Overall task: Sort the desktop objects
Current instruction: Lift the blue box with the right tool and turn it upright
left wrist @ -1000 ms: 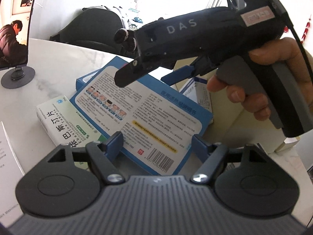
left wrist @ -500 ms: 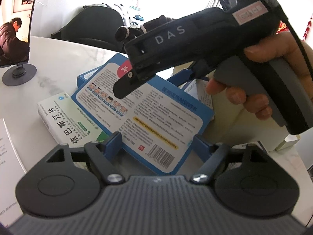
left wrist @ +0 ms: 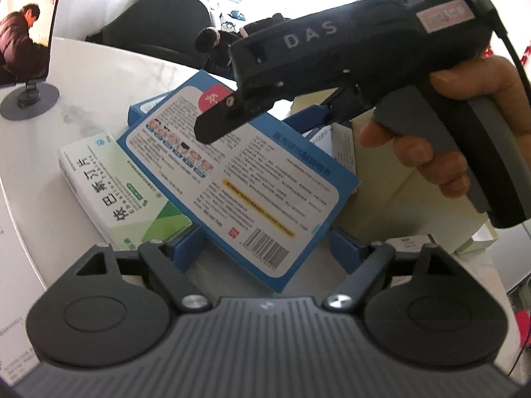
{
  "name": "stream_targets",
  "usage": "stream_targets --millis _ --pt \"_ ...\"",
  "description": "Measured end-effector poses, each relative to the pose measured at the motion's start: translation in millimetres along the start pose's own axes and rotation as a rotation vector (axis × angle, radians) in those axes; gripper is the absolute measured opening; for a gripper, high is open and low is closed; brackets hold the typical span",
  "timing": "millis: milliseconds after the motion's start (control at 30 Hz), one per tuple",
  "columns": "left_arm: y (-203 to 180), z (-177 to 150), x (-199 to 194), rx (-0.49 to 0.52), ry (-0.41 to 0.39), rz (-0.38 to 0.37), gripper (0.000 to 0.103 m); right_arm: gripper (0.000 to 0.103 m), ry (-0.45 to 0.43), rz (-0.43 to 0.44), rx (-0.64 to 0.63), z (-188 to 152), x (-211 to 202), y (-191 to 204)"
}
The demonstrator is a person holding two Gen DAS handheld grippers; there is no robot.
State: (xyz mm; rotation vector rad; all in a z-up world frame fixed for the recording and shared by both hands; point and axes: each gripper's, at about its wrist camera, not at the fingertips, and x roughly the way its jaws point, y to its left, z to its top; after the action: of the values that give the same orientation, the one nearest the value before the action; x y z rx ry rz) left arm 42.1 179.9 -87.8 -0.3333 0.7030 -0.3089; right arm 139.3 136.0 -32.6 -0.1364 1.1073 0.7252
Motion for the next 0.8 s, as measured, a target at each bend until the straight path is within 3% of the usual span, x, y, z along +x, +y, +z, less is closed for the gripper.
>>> stream_targets --millis 367,667,800 --pt "4 0 4 -0.008 0.003 -0.007 0.088 0.086 0.003 0.016 0.006 0 -1 -1" --pt "7 -1 4 -0.013 0.013 -0.004 0.088 0.086 -0.015 0.084 0.024 0 -16 2" --pt "10 -1 5 -0.018 0.015 0.000 0.088 0.079 -0.018 0.100 0.012 1 -22 5"
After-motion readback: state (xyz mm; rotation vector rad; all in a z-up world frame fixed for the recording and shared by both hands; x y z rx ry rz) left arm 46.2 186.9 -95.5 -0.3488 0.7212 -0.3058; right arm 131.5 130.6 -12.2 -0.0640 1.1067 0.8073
